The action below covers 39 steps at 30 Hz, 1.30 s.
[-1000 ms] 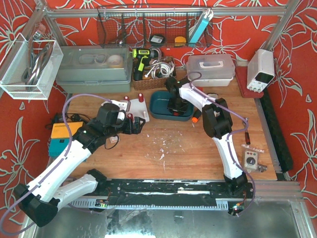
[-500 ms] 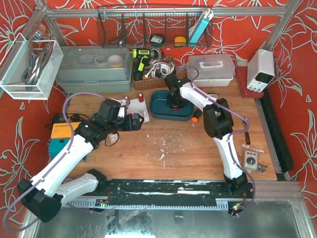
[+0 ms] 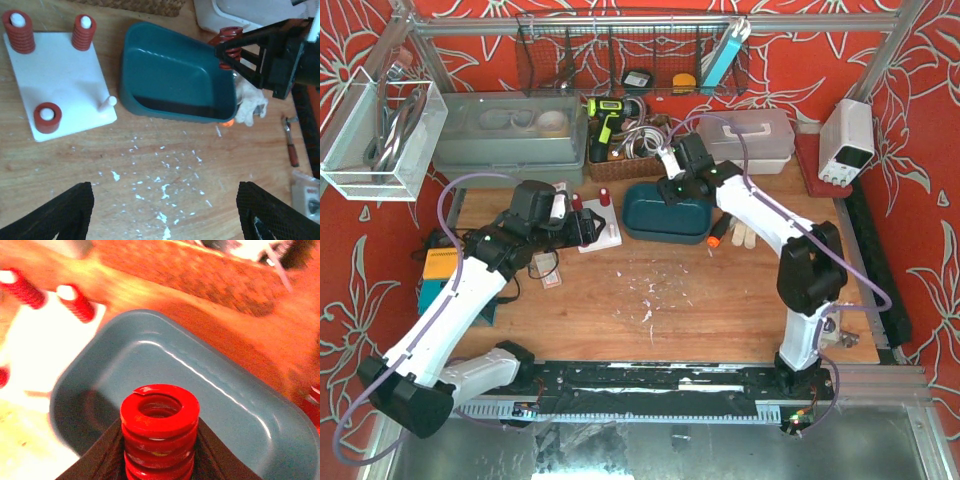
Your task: Install the large spring
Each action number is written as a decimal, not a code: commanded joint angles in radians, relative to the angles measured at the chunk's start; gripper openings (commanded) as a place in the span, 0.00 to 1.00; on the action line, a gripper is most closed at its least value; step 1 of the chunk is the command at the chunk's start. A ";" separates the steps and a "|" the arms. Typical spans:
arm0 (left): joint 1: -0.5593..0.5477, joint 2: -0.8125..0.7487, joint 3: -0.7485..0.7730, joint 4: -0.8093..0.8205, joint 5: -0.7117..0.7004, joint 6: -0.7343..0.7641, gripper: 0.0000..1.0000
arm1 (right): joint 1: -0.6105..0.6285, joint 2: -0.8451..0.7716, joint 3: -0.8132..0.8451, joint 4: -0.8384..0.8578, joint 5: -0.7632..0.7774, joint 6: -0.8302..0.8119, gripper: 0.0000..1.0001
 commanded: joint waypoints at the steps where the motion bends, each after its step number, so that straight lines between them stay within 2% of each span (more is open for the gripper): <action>1: 0.007 -0.009 0.017 0.025 0.076 -0.061 0.77 | 0.035 -0.106 -0.120 0.179 -0.233 -0.222 0.00; 4: 0.007 0.012 0.032 0.024 0.116 -0.081 0.71 | 0.080 -0.214 -0.270 0.313 -0.282 -0.299 0.00; 7: 0.008 0.032 0.060 0.020 0.133 -0.097 0.61 | 0.118 -0.311 -0.374 0.433 -0.338 -0.342 0.00; 14: 0.007 0.099 0.100 0.050 0.256 -0.104 0.49 | 0.190 -0.419 -0.483 0.536 -0.386 -0.433 0.00; 16: 0.006 0.113 0.095 0.051 0.288 -0.100 0.50 | 0.198 -0.431 -0.498 0.555 -0.398 -0.436 0.00; 19: 0.004 0.126 0.092 0.054 0.315 -0.094 0.59 | 0.210 -0.441 -0.511 0.566 -0.412 -0.458 0.00; 23: 0.002 0.142 0.087 0.085 0.372 -0.110 0.64 | 0.229 -0.448 -0.520 0.571 -0.404 -0.477 0.00; 29: -0.013 0.160 0.065 0.117 0.416 -0.125 0.64 | 0.238 -0.439 -0.517 0.578 -0.384 -0.483 0.00; 34: -0.018 0.174 0.066 0.109 0.418 -0.128 0.57 | 0.245 -0.436 -0.510 0.578 -0.372 -0.486 0.00; 39: -0.024 0.180 0.069 0.100 0.408 -0.125 0.56 | 0.259 -0.436 -0.506 0.564 -0.366 -0.506 0.00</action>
